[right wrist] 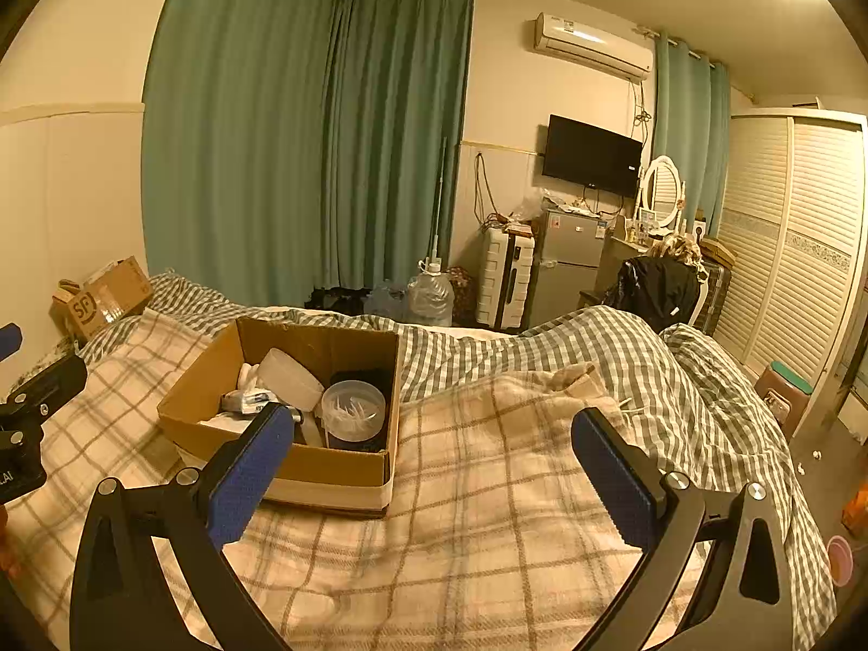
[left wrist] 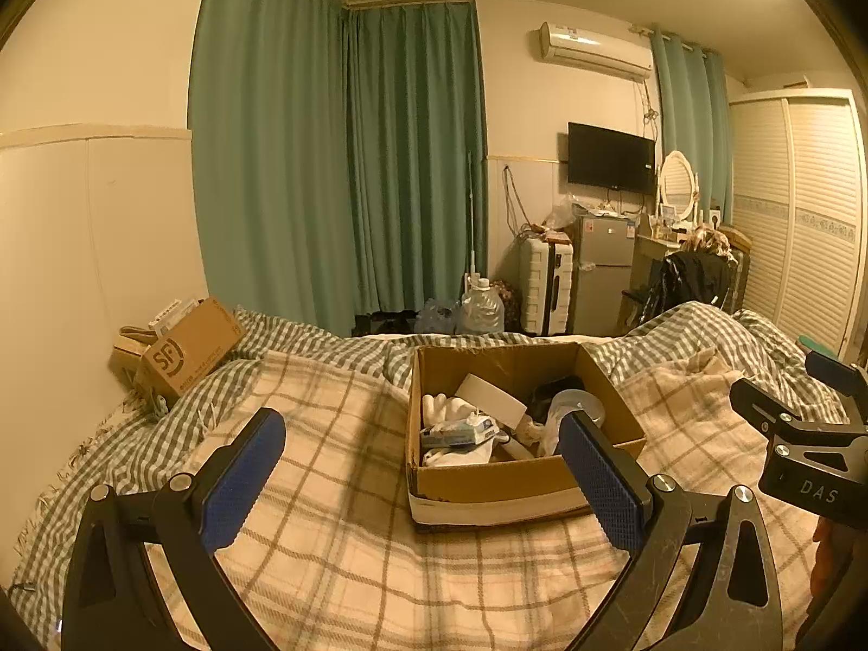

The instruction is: Organize objects

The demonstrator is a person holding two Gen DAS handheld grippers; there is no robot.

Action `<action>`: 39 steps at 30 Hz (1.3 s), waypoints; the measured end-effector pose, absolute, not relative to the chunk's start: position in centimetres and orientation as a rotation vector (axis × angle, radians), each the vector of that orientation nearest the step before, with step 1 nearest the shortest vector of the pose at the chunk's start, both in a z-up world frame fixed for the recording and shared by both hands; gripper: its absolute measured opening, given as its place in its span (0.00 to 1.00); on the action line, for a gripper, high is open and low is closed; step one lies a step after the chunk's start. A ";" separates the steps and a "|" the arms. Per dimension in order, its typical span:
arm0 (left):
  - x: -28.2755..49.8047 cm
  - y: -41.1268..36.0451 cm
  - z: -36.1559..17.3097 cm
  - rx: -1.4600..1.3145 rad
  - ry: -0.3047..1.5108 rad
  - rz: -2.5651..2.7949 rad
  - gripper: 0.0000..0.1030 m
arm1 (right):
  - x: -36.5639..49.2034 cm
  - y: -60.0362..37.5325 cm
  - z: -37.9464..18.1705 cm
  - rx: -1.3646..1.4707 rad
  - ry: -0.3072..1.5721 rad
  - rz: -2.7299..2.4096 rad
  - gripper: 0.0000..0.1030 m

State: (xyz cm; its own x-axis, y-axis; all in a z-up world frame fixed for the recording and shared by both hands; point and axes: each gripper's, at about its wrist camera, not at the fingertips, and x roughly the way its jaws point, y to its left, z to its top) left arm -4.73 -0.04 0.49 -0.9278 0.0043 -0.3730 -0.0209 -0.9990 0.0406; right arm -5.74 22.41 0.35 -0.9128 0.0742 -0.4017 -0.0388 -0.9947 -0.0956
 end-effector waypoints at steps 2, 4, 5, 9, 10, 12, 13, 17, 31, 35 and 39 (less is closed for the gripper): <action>-4.7 0.0 0.4 -0.596 0.067 3.070 1.00 | -5.7 22.4 0.4 -0.637 -0.130 3.014 1.00; -4.7 0.0 0.4 -0.596 0.066 3.070 1.00 | -5.7 22.4 0.3 -0.633 -0.129 3.013 1.00; -4.7 0.0 0.4 -0.596 0.067 3.069 1.00 | -5.8 22.4 0.3 -0.635 -0.128 3.013 1.00; -4.6 0.0 0.4 -0.598 0.068 3.069 1.00 | -5.7 22.5 0.4 -0.636 -0.130 3.015 1.00; -4.7 -0.1 0.4 -0.599 0.068 3.069 1.00 | -5.7 22.4 0.3 -0.636 -0.131 3.014 1.00; -4.6 -0.1 0.4 -0.601 0.068 3.069 1.00 | -5.7 22.4 0.3 -0.635 -0.130 3.014 1.00; -4.7 -0.1 0.4 -0.602 0.068 3.069 1.00 | -5.7 22.5 0.3 -0.635 -0.130 3.013 1.00; -4.7 -0.1 0.3 -0.608 0.069 3.069 1.00 | -5.7 22.4 0.3 -0.636 -0.131 3.013 1.00; -4.7 -0.3 0.1 -0.616 0.059 3.073 1.00 | -5.8 22.3 0.2 -0.639 -0.124 3.006 1.00; -4.7 -0.2 0.1 -0.610 0.064 3.079 1.00 | -5.8 22.3 0.1 -0.642 -0.124 3.003 1.00; -4.6 -0.2 0.1 -0.611 0.062 3.075 1.00 | -5.9 22.1 0.0 -0.644 -0.122 3.000 1.00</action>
State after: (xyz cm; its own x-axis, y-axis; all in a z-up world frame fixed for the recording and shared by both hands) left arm -4.64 -0.17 0.13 -0.9240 -0.0021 -0.3825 -0.0132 -0.9992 0.0375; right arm -5.87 22.07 0.02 -0.9097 0.0861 -0.4062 -0.0528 -0.9943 -0.0926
